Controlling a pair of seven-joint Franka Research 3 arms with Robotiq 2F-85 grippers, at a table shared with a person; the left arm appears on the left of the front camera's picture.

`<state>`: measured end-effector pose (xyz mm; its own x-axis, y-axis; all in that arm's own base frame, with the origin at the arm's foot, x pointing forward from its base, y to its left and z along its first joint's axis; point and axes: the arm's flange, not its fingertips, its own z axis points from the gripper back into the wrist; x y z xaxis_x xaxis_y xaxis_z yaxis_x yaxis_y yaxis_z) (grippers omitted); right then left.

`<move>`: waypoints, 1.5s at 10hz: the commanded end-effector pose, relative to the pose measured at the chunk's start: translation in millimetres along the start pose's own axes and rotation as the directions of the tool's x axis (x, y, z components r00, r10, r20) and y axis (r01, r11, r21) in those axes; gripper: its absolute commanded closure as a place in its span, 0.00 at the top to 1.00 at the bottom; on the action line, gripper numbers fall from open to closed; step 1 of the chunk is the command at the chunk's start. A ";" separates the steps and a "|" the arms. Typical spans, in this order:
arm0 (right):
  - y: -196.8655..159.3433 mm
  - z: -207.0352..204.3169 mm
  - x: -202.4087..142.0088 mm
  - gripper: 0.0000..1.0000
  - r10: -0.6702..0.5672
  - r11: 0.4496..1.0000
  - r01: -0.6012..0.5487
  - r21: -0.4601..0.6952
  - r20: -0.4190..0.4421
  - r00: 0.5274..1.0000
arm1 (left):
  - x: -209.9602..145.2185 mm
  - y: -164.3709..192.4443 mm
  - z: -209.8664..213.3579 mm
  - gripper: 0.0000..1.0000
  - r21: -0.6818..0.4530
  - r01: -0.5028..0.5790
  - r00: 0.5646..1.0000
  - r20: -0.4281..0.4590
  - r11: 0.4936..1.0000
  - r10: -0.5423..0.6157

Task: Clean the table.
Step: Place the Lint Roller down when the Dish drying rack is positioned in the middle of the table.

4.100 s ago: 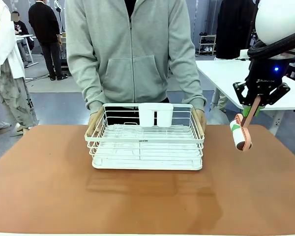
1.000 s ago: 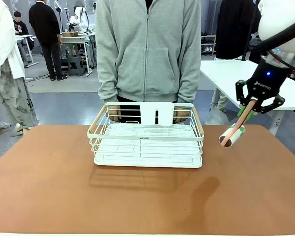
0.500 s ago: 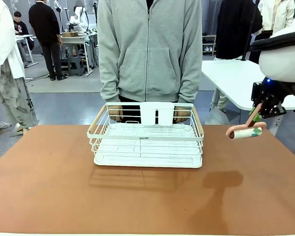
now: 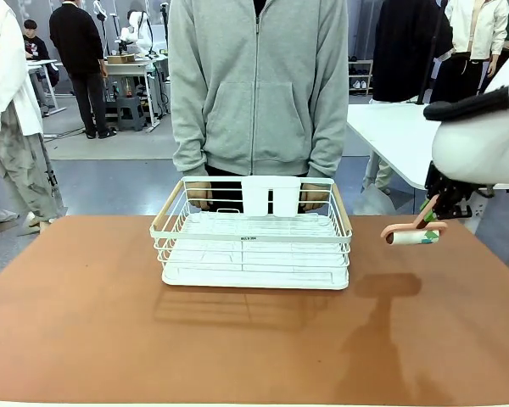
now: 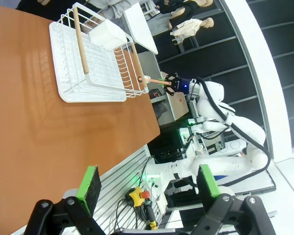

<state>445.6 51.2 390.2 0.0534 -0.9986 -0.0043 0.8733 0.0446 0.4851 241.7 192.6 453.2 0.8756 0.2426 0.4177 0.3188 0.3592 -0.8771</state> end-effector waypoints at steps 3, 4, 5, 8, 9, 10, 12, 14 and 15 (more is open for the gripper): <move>-14.8 -25.9 -9.5 0.21 -0.045 0.995 0.042 0.089 0.031 0.999 | -0.6 -2.2 1.8 1.00 -0.020 0.022 1.000 0.008 1.000 -0.021; -20.1 -33.0 -11.1 0.21 -0.049 0.993 0.044 0.109 0.052 0.997 | -0.6 -2.2 1.8 1.00 -0.020 0.022 1.000 0.008 1.000 -0.021; -22.6 -35.4 -10.7 0.21 -0.076 0.988 0.065 0.139 0.073 0.994 | -0.6 -2.2 1.8 1.00 -0.020 0.022 1.000 0.008 1.000 -0.021; -25.2 -39.4 -8.5 0.21 -0.105 0.987 0.101 0.127 0.032 0.994 | -0.6 -2.2 1.8 1.00 -0.020 0.022 1.000 0.008 1.000 -0.021; -25.7 -42.6 -8.3 0.21 -0.113 0.987 0.109 0.117 0.030 0.993 | -0.6 -2.2 1.8 1.00 -0.020 0.022 1.000 0.008 1.000 -0.021; -27.2 -44.8 -7.8 0.21 -0.130 0.986 0.126 0.109 0.027 0.991 | -0.6 -2.2 1.8 1.00 -0.020 0.022 1.000 0.008 1.000 -0.021; -28.6 -48.9 -10.1 0.29 -0.121 0.989 0.117 0.087 0.043 0.992 | -0.6 -2.2 1.8 1.00 -0.020 0.022 1.000 0.008 1.000 -0.021; -29.6 -53.2 -10.4 0.51 -0.128 0.990 0.125 0.069 0.035 0.991 | -0.6 -2.2 1.8 1.00 -0.020 0.022 1.000 0.008 1.000 -0.021; -29.3 -51.0 -9.1 0.56 -0.133 0.989 0.130 0.070 0.034 0.991 | -0.6 -2.2 1.8 1.00 -0.020 0.022 1.000 0.008 1.000 -0.021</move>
<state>462.6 50.8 344.9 -0.0441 -0.9985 -0.0334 0.8385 -0.0552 0.5421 241.7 192.6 453.2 0.8757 0.2425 0.4176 0.3188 0.3592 -0.8771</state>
